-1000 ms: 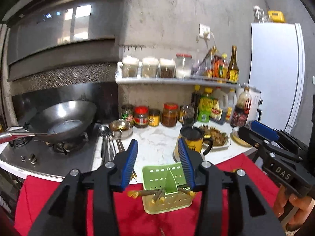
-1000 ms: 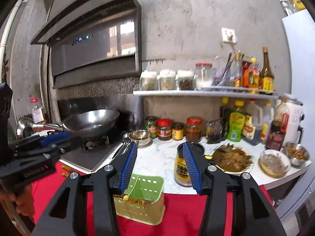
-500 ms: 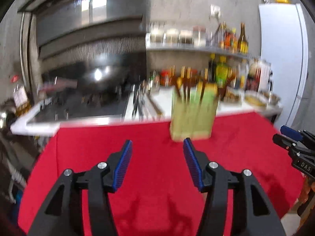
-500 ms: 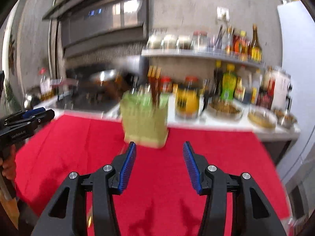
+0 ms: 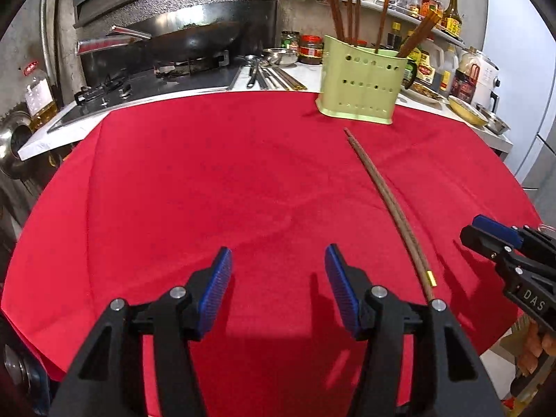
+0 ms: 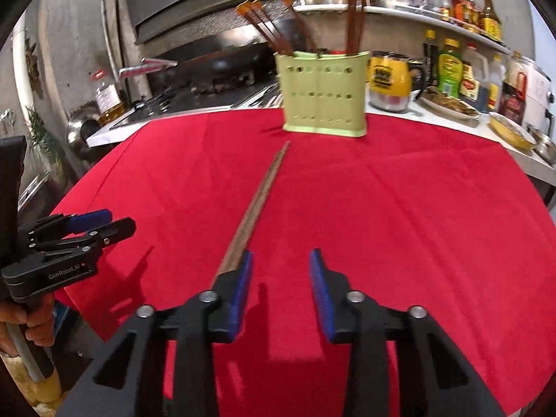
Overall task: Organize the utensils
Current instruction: 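Move both open grippers back over the last two chopsticks on the cloth, then close the left gripper on one chopstick while the right gripper grasps the other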
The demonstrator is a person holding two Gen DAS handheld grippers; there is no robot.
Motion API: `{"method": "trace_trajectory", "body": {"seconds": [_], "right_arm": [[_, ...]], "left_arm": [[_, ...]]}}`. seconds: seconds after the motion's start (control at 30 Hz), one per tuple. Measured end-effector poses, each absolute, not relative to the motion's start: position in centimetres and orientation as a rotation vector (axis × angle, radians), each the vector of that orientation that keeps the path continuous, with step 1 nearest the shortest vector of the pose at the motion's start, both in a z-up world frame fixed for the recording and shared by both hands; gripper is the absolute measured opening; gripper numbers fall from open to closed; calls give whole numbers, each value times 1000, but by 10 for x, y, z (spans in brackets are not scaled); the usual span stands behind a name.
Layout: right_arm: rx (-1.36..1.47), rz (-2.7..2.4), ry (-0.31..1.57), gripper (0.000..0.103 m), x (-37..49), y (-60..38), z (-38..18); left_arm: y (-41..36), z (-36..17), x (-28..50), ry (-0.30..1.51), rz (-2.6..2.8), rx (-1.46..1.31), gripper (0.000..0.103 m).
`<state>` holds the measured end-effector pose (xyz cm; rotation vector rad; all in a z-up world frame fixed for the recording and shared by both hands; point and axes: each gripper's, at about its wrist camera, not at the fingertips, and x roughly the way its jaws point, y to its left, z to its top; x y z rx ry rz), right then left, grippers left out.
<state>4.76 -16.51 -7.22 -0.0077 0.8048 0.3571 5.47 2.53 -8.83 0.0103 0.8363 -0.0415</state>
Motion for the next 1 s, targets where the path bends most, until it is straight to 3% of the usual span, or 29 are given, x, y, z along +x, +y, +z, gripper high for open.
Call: {"method": "trace_trajectory", "body": {"seconds": [0.13, 0.2, 0.6, 0.7, 1.0], "right_arm": [[-26, 393, 834, 11, 49, -151, -78], [-31, 413, 856, 9, 50, -144, -83], [-86, 363, 894, 8, 58, -129, -92], [-97, 365, 903, 12, 61, -131, -94], [-73, 304, 883, 7, 54, -157, -95]], "left_arm": [[28, -91, 55, 845, -41, 3, 56], [29, -95, 57, 855, -46, 0, 56], [33, -104, 60, 881, -63, -15, 56], [33, -105, 60, 886, -66, -20, 56], [-1, -99, 56, 896, -210, -36, 56]]}}
